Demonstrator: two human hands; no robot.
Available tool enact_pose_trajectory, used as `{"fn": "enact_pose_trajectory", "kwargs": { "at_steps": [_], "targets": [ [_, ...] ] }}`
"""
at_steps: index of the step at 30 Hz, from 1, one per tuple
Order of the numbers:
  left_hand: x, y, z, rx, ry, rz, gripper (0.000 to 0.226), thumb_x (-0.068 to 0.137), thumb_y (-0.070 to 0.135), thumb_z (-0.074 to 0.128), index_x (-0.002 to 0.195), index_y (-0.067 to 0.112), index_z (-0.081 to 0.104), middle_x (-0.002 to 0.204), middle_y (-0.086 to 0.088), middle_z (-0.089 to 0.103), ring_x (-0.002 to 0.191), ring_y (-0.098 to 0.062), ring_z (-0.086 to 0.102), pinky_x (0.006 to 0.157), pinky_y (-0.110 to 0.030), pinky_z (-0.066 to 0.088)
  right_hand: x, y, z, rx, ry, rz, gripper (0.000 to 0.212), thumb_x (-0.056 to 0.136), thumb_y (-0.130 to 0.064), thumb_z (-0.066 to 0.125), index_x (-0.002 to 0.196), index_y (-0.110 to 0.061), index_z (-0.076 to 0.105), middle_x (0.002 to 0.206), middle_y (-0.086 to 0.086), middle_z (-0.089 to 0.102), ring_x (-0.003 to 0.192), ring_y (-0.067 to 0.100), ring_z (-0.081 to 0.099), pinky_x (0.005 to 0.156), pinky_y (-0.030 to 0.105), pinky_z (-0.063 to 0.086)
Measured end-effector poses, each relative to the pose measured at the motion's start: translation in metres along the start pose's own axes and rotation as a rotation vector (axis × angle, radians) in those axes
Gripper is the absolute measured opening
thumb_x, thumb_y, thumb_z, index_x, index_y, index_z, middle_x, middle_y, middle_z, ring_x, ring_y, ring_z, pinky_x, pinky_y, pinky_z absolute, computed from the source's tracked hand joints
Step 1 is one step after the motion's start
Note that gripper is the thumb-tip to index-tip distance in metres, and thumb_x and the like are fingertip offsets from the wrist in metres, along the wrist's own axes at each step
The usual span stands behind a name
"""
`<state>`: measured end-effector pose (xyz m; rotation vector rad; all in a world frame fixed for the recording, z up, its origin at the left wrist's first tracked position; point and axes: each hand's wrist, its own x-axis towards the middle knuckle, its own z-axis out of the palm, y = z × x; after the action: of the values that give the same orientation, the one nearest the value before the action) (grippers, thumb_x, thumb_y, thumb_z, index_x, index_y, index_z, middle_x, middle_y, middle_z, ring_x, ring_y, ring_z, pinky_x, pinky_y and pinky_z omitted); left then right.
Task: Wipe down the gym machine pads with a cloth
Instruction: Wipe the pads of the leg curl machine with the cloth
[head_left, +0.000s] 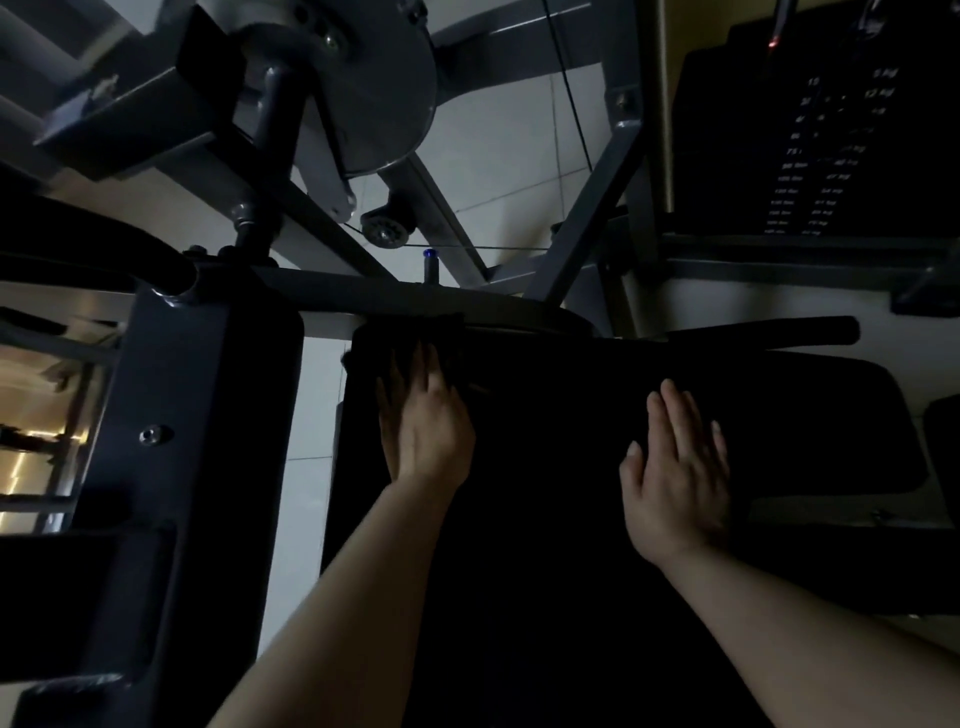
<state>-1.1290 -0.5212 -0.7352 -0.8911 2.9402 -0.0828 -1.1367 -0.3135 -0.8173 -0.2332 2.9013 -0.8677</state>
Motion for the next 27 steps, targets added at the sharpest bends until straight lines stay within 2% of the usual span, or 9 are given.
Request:
{"fn": "enact_pose_trajectory", "kwargs": {
  "at_steps": [3,7,11,13,16,20,24,27],
  "targets": [
    [-0.070,-0.011,0.008,-0.022,-0.015,-0.008,0.059,0.098,0.027,0.032,0.153,0.015,0.012,0.160,-0.001,0.012,0.146,-0.023,0.002,0.116,-0.035,-0.006,0.001,-0.001,-0.001,-0.010,-0.017,0.011,0.064,0.087,-0.037,0.023,0.138,-0.006,0.047,0.152,0.008,0.034,0.138,0.024,0.035,0.114,0.043,0.019],
    [-0.146,-0.019,0.016,0.040,-0.120,0.053,0.066,0.096,0.044,0.029,0.149,0.007,0.022,0.158,-0.010,0.017,0.144,-0.030,0.013,0.115,-0.044,0.005,0.001,-0.002,-0.002,-0.015,-0.023,0.023,0.064,0.086,-0.036,0.023,0.138,-0.006,0.047,0.152,0.008,0.034,0.137,0.025,0.035,0.114,0.045,0.021],
    [-0.113,-0.020,0.018,0.147,-0.086,0.031,0.068,0.093,0.048,0.029,0.145,0.004,0.032,0.152,-0.014,0.032,0.142,-0.032,0.017,0.113,-0.048,0.008,0.002,-0.004,-0.003,-0.013,-0.037,0.029,0.064,0.086,-0.036,0.024,0.138,-0.006,0.046,0.152,0.009,0.034,0.137,0.026,0.036,0.114,0.046,0.021],
    [-0.075,-0.014,0.010,0.155,-0.086,-0.020,0.071,0.092,0.048,0.022,0.148,0.006,0.026,0.156,-0.012,0.025,0.144,-0.032,0.012,0.115,-0.047,0.006,0.002,-0.003,-0.003,-0.009,-0.037,0.029,0.064,0.086,-0.036,0.023,0.138,-0.006,0.046,0.152,0.009,0.033,0.137,0.026,0.035,0.114,0.046,0.022],
    [-0.014,-0.005,0.001,0.167,-0.101,-0.105,0.068,0.097,0.045,0.021,0.152,0.008,0.004,0.160,-0.010,0.004,0.146,-0.031,-0.001,0.117,-0.046,-0.001,0.001,-0.002,-0.003,0.003,-0.034,0.012,0.064,0.087,-0.037,0.023,0.139,-0.006,0.045,0.152,0.009,0.033,0.138,0.025,0.034,0.113,0.046,0.022],
    [0.035,-0.008,-0.004,0.166,-0.059,-0.154,0.071,0.098,0.047,0.027,0.152,0.010,0.001,0.161,-0.007,-0.001,0.147,-0.030,-0.001,0.118,-0.045,0.000,0.001,0.000,-0.001,0.031,-0.016,-0.012,0.065,0.087,-0.037,0.023,0.139,-0.006,0.045,0.153,0.009,0.032,0.139,0.025,0.033,0.113,0.046,0.021],
    [0.021,-0.012,0.000,0.170,-0.040,-0.118,0.070,0.098,0.048,0.025,0.152,0.010,0.004,0.161,-0.008,0.004,0.146,-0.030,0.001,0.118,-0.045,0.001,-0.001,0.001,0.001,0.056,0.019,-0.020,0.064,0.087,-0.035,0.025,0.137,-0.003,0.047,0.151,0.012,0.035,0.137,0.028,0.036,0.112,0.047,0.022],
    [-0.032,-0.013,0.008,0.162,-0.039,-0.135,0.075,0.093,0.054,0.013,0.152,0.009,0.007,0.160,-0.011,0.010,0.146,-0.031,0.005,0.117,-0.045,0.004,0.000,0.000,-0.001,0.060,-0.018,-0.006,0.061,0.088,-0.032,0.028,0.140,-0.004,0.044,0.153,0.010,0.031,0.140,0.027,0.031,0.115,0.045,0.017]
  ]
}}
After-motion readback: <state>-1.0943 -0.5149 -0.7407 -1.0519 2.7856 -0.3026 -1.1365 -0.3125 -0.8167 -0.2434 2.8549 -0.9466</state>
